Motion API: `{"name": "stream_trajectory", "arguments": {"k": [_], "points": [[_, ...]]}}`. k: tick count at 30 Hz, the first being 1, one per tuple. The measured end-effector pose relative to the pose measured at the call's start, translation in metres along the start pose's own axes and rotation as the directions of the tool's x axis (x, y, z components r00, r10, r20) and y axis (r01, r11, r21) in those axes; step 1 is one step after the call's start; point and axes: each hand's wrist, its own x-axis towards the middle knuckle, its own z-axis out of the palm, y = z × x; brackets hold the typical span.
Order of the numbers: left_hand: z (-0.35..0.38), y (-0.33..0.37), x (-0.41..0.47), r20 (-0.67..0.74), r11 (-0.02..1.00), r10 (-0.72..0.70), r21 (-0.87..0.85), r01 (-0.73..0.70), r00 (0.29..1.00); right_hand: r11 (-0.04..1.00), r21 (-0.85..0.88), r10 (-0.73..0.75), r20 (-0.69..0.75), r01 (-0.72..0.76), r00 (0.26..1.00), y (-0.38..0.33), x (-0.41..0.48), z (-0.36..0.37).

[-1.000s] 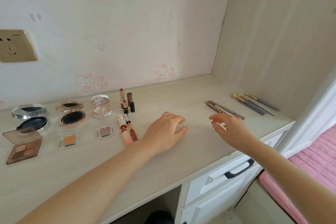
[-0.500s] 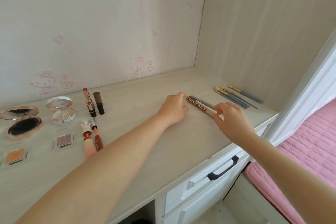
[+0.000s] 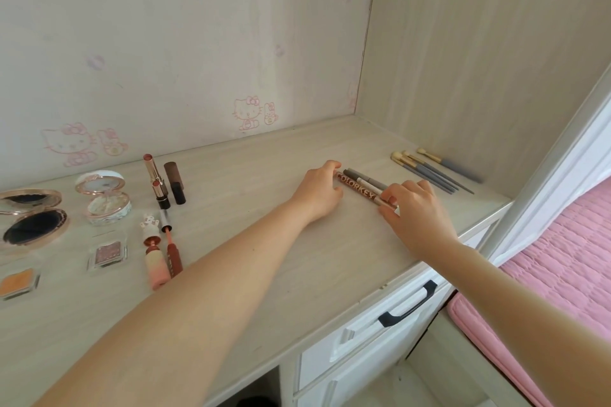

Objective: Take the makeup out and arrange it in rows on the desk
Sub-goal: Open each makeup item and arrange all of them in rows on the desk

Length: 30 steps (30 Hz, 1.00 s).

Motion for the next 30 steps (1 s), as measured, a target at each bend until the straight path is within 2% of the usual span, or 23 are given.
{"name": "stream_trajectory", "arguments": {"k": [6, 11, 19, 22, 26, 30], "points": [[-0.002, -0.006, -0.017, -0.036, 1.000, 0.012, -0.003, -0.012, 0.999, 0.998, 0.050, 0.025, 0.015, -0.026, 1.000, -0.005, -0.004, 0.001], [-0.011, -0.010, -0.031, -0.060, 0.997, 0.043, 0.061, -0.039, 0.997, 0.997, 0.080, 0.016, 0.033, -0.019, 0.999, -0.012, -0.011, -0.002], [-0.038, -0.022, -0.066, -0.108, 0.997, 0.078, 0.022, -0.076, 0.991, 0.956, 0.292, 0.011, -0.003, -0.010, 1.000, -0.032, -0.021, -0.017], [-0.055, -0.025, -0.083, -0.118, 0.995, 0.104, 0.025, -0.102, 0.988, 0.921, 0.390, 0.006, -0.022, 0.003, 1.000, -0.046, -0.023, -0.026], [-0.081, -0.031, -0.112, -0.151, 0.994, 0.108, -0.007, -0.110, 0.983, 0.845, 0.533, 0.026, 0.023, -0.034, 0.999, -0.070, -0.027, -0.037], [-0.107, -0.041, -0.147, -0.177, 0.993, 0.114, 0.045, -0.108, 0.978, 0.678, 0.729, 0.041, 0.092, -0.096, 0.995, -0.104, -0.031, -0.045]]}}
